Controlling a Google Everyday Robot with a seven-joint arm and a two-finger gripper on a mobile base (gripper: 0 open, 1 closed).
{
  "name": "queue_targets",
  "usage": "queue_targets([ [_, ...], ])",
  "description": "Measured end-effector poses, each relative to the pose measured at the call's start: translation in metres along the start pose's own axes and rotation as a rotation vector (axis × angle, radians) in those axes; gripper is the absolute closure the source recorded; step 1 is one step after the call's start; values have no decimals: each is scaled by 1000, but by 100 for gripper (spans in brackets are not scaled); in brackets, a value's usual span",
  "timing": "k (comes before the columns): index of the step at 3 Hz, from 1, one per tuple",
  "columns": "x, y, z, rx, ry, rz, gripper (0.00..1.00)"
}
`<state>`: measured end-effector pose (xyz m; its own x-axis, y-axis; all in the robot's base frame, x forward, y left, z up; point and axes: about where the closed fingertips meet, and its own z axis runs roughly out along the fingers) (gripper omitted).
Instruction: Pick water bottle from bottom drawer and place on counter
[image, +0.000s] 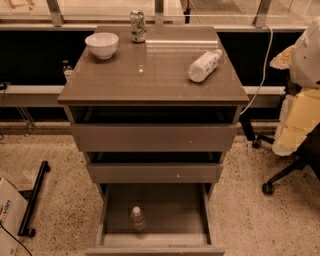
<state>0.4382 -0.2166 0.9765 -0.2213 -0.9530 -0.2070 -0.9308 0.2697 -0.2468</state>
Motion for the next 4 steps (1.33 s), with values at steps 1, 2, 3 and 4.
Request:
queue_targets([
  [1, 0, 0, 0, 0, 0, 0, 0],
  [2, -9, 3, 5, 24, -37, 23, 0],
  [3, -25, 11, 24, 33, -116, 33, 0],
  [4, -40, 17, 52, 20, -218, 45, 0],
])
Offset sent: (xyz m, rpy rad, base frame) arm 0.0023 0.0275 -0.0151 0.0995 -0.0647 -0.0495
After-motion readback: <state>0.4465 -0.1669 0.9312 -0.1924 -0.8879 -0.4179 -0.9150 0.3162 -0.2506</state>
